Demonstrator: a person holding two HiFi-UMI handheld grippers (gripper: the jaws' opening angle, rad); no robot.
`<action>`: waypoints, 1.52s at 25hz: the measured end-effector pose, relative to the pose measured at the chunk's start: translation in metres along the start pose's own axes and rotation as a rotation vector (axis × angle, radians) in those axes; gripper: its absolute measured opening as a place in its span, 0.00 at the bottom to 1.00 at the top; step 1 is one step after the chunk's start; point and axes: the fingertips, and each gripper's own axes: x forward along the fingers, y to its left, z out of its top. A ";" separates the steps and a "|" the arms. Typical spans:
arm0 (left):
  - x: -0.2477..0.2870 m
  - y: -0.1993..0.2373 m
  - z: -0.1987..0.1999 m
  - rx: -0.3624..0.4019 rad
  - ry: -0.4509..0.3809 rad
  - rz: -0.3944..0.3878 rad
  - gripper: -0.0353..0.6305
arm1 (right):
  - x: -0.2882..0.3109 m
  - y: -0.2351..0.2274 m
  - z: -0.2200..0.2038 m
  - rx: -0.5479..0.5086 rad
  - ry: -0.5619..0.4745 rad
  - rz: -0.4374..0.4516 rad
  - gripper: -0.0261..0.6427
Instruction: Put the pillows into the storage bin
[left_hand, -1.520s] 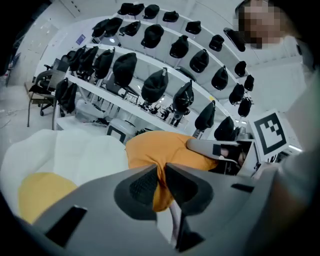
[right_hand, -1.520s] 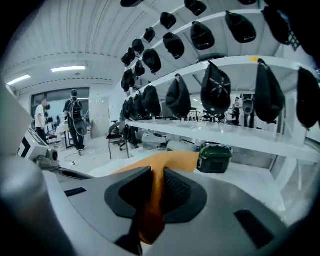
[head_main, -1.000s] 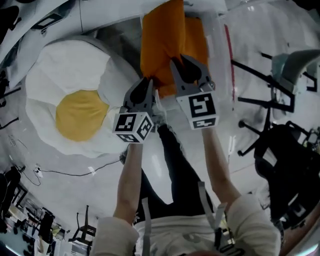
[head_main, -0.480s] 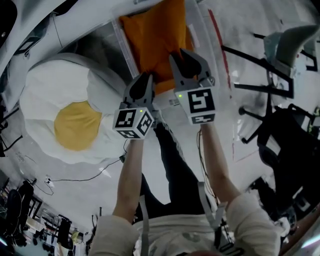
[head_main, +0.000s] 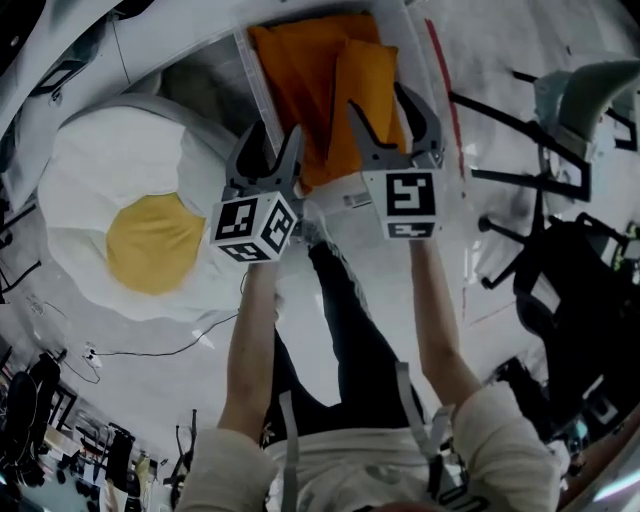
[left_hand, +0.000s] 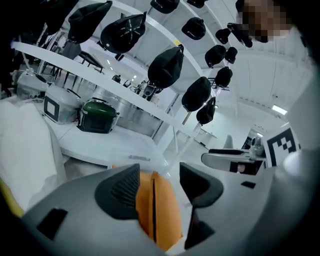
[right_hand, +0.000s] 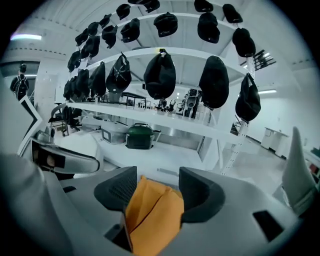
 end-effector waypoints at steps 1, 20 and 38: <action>-0.003 0.003 0.004 0.001 -0.010 0.004 0.40 | 0.000 0.004 0.001 -0.002 0.003 0.003 0.41; -0.254 0.054 0.190 -0.113 -0.366 0.217 0.40 | -0.098 0.210 0.219 -0.036 -0.186 0.312 0.41; -0.688 0.065 0.271 0.090 -0.752 0.740 0.07 | -0.304 0.476 0.376 -0.155 -0.409 0.664 0.06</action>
